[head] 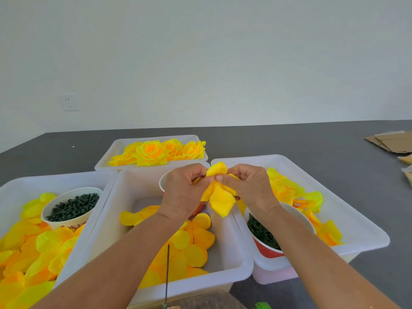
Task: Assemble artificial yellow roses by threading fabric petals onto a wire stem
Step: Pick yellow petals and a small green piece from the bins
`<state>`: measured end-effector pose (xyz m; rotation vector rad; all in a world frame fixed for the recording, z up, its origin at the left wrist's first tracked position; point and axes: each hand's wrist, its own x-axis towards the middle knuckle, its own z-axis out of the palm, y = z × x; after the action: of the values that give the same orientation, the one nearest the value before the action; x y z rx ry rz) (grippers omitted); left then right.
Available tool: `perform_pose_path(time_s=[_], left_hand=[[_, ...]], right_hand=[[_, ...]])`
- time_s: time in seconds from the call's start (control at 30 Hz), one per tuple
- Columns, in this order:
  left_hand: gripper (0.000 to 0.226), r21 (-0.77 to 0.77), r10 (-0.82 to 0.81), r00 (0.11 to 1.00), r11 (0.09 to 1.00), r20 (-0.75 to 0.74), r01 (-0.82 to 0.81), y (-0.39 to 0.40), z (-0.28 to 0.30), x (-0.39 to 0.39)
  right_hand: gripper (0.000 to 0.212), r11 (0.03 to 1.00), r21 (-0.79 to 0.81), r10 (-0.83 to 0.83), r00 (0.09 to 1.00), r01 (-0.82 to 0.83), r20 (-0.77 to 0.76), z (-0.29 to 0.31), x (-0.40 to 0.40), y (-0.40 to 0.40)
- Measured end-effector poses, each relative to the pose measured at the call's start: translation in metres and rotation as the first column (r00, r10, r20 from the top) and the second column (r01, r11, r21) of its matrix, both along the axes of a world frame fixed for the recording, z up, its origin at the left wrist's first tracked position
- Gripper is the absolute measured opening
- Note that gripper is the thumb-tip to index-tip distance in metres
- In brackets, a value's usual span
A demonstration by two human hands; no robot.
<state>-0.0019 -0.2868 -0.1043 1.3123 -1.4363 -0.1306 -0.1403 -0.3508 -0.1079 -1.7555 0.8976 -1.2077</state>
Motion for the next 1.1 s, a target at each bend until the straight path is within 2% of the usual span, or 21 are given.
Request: perform_pose_path(time_s=[0.07,0.13,0.2,0.23,0.37,0.53,0.63,0.73,0.83,0.9,0.97,1.03,1.1], left_hand=[[0.035,0.033,0.043,0.996,0.999,-0.079,-0.040,-0.002,0.000,0.002],[0.041,0.050,0.084,0.986,0.996,-0.142,-0.078,-0.003,-0.001,0.004],[0.040,0.047,0.097,0.977,0.995,-0.188,-0.090,-0.003,-0.002,0.006],[0.040,0.056,0.091,0.977,0.995,-0.195,-0.082,-0.003,-0.001,0.006],[0.034,0.114,0.065,0.974,0.993,-0.217,-0.041,-0.001,0.001,0.002],[0.015,0.191,-0.012,0.957,0.979,-0.291,0.070,0.001,0.001,-0.001],[0.019,0.234,-0.044,0.940,0.964,-0.338,0.129,0.001,-0.001,0.001],[0.013,0.264,-0.068,0.921,0.948,-0.384,0.180,0.002,-0.002,0.002],[0.010,0.274,0.012,0.954,0.959,-0.299,0.074,0.001,-0.002,0.001],[0.008,0.214,0.122,0.978,0.973,-0.168,-0.084,0.001,0.001,0.000],[0.012,0.118,0.220,0.975,0.970,-0.043,-0.213,0.003,0.003,0.001],[0.012,0.029,0.226,0.974,0.974,0.036,-0.227,0.005,0.004,-0.001],[0.010,-0.033,0.174,0.975,0.985,0.135,-0.171,0.007,0.002,-0.004]], right_hand=[[0.024,0.986,0.166,-0.021,1.000,0.020,0.005,0.002,-0.001,0.000],[0.026,0.948,0.309,0.037,0.994,-0.068,0.104,0.005,-0.002,0.000],[0.023,0.913,0.371,0.101,0.974,-0.171,0.201,0.007,-0.003,-0.001],[0.018,0.914,0.370,0.096,0.976,-0.165,0.196,0.007,-0.004,-0.001],[0.014,0.970,0.241,-0.024,0.995,0.000,0.098,0.004,-0.004,-0.003],[0.014,0.993,0.024,-0.117,0.991,0.115,0.068,0.003,-0.005,-0.003],[0.015,0.984,-0.118,-0.134,0.991,0.131,-0.012,0.002,-0.004,-0.003],[0.019,0.978,-0.169,-0.125,0.992,0.121,-0.014,0.002,-0.005,-0.002],[0.015,0.973,-0.203,-0.125,0.991,0.113,-0.051,0.001,-0.004,-0.003],[0.013,0.929,-0.319,-0.241,0.962,0.190,-0.130,0.001,-0.002,-0.001],[0.015,0.880,-0.420,-0.291,0.951,0.223,-0.107,0.002,-0.001,0.002],[0.020,0.925,-0.370,-0.121,0.990,0.086,-0.073,0.003,0.001,0.007],[0.028,0.963,-0.257,0.073,0.995,-0.087,-0.065,0.005,0.004,0.013]])
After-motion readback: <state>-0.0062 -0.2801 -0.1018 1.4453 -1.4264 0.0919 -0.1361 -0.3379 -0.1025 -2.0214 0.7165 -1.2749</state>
